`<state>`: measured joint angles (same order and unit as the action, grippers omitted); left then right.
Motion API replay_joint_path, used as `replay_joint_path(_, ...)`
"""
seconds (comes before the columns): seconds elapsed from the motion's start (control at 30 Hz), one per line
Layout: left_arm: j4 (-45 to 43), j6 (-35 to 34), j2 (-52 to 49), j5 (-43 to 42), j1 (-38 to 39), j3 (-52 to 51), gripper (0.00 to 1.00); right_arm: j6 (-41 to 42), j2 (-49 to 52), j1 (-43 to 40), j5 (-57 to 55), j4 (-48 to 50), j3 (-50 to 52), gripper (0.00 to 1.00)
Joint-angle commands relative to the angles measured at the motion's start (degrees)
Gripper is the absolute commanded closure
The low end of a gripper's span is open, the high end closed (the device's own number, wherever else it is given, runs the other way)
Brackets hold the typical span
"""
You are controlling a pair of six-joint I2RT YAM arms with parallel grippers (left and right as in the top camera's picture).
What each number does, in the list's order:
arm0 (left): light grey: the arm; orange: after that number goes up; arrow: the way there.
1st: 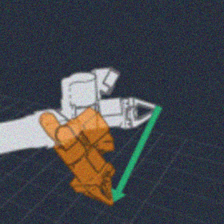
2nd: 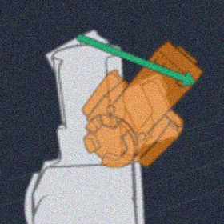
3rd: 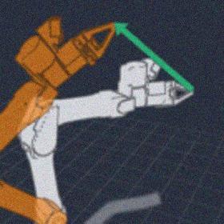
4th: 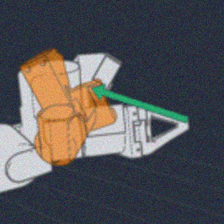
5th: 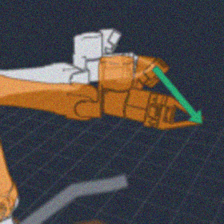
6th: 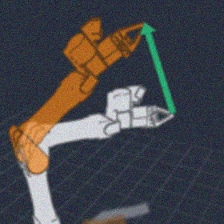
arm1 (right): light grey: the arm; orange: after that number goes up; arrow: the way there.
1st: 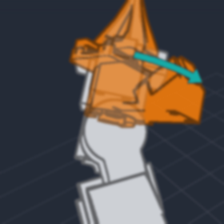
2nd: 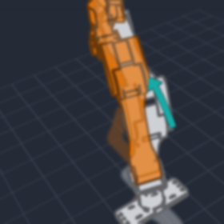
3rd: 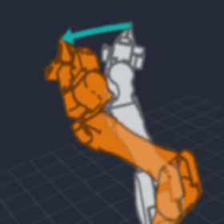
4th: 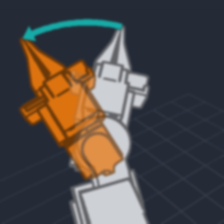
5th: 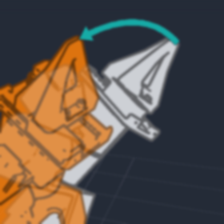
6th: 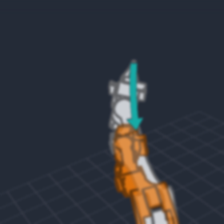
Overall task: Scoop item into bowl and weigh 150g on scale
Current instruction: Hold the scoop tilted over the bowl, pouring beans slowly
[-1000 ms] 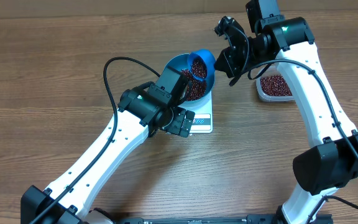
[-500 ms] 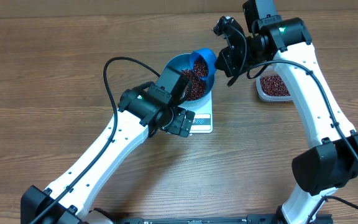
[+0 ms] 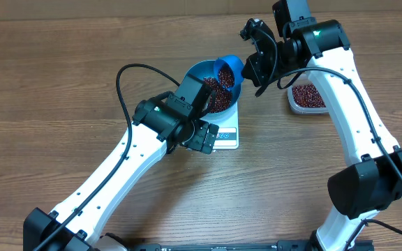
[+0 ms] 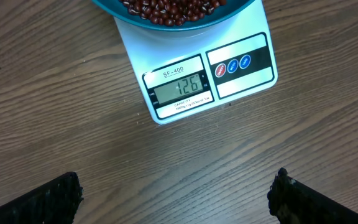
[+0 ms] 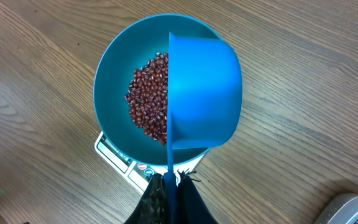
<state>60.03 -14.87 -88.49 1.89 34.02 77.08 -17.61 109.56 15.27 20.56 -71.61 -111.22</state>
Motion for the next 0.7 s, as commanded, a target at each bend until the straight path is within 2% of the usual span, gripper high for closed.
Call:
replay_joint_path(0.0,-0.07,-0.13,1.4,-0.44,-0.24,0.33,0.01,0.31,-2.62,0.11,0.07,0.22,-1.68,0.96)
replay_joint_path(0.2,-0.07,-0.13,1.4,-0.44,-0.24,0.33,0.0,0.28,-2.62,0.11,0.48,0.07,-1.68,0.96)
replay_joint_path(0.3,-0.07,-0.15,1.4,-0.42,-0.24,0.33,0.0,-7.1,-2.62,0.22,5.57,-2.38,-1.68,0.96)
replay_joint_path(0.37,-0.07,-0.15,1.4,-0.44,-0.24,0.33,0.0,-9.05,-2.62,0.44,5.18,-3.04,-1.66,0.96)
replay_joint_path(0.53,-0.07,-0.15,1.4,-0.44,-0.24,0.33,0.0,-0.92,-2.62,0.42,0.39,0.11,-1.66,0.96)
replay_joint_path(0.67,-0.07,-0.15,1.4,-0.44,-0.24,0.33,0.0,-0.57,-2.62,0.42,0.46,0.42,-1.66,0.96)
